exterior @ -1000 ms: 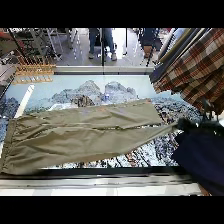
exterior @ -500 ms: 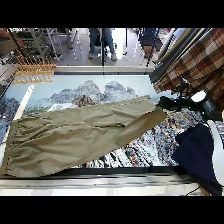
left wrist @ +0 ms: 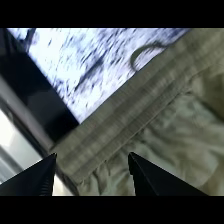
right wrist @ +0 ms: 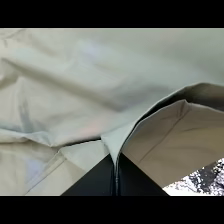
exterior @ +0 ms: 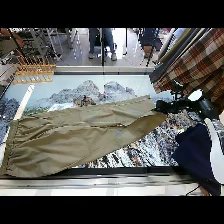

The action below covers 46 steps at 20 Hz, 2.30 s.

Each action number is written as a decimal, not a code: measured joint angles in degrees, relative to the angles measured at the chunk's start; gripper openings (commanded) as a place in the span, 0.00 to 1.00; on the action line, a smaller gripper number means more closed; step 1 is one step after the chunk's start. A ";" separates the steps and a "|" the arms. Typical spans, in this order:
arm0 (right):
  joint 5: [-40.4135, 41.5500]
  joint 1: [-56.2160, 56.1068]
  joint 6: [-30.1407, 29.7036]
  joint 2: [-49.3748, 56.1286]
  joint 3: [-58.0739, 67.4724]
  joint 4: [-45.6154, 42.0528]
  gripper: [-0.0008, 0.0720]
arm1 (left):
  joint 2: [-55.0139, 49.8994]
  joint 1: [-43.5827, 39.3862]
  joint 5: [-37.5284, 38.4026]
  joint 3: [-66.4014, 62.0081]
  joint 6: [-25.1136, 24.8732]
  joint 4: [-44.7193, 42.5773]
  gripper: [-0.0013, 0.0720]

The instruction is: Fold the clothes and pants, and hang the long-sleeved shirts on hangers.

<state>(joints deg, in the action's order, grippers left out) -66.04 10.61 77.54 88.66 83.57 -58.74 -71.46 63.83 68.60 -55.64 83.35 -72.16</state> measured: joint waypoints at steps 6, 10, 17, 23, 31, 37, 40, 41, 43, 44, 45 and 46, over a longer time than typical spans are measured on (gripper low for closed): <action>-1.92 0.00 0.00 0.00 0.00 0.02 0.04 | 7.10 4.96 -5.16 17.03 1.62 1.81 0.70; -3.30 0.00 0.00 0.00 0.00 0.00 0.04 | 7.91 5.66 -9.35 21.22 3.04 6.51 0.69; -5.66 0.00 0.00 0.00 0.00 -0.02 0.03 | 8.04 5.97 -16.24 23.71 5.03 11.58 0.04; -9.40 0.00 -0.02 -3.52 0.15 -4.44 0.03 | 8.48 6.32 -15.39 16.92 -3.28 15.06 0.04; 4.44 -0.11 2.01 -4.09 5.05 -9.38 0.03 | 3.37 0.50 -8.55 -10.71 -8.92 31.19 0.04; 14.53 -1.84 2.99 10.64 14.60 -9.62 0.04 | -15.02 -11.61 -14.29 -23.52 -3.23 33.79 0.13; 17.31 -2.84 3.02 17.68 19.58 -9.09 0.68 | -22.64 -16.41 -20.87 -25.18 -1.40 34.49 0.92; 17.97 -2.95 3.02 19.08 20.48 -8.76 0.71 | -24.35 -17.57 -23.12 -25.44 -0.96 34.80 0.92; 18.01 -2.58 3.61 20.52 21.66 -8.13 0.71 | -26.05 -18.78 -25.86 -25.81 -0.76 35.23 0.91; 16.59 -1.95 4.26 20.79 22.03 -7.87 0.71 | -26.27 -18.78 -26.08 -25.92 -0.74 35.28 0.88; 14.27 -1.18 4.79 20.94 22.25 -7.58 0.70 | -26.08 -18.36 -25.51 -26.03 -1.03 34.77 0.80; 10.99 -0.26 5.11 20.94 22.21 -6.99 0.70 | -25.57 -17.70 -23.67 -26.10 -1.53 33.20 0.78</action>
<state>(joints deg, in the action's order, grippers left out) -55.05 10.35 82.65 109.60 105.78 -65.73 -97.03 46.13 44.93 -81.73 81.82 -38.96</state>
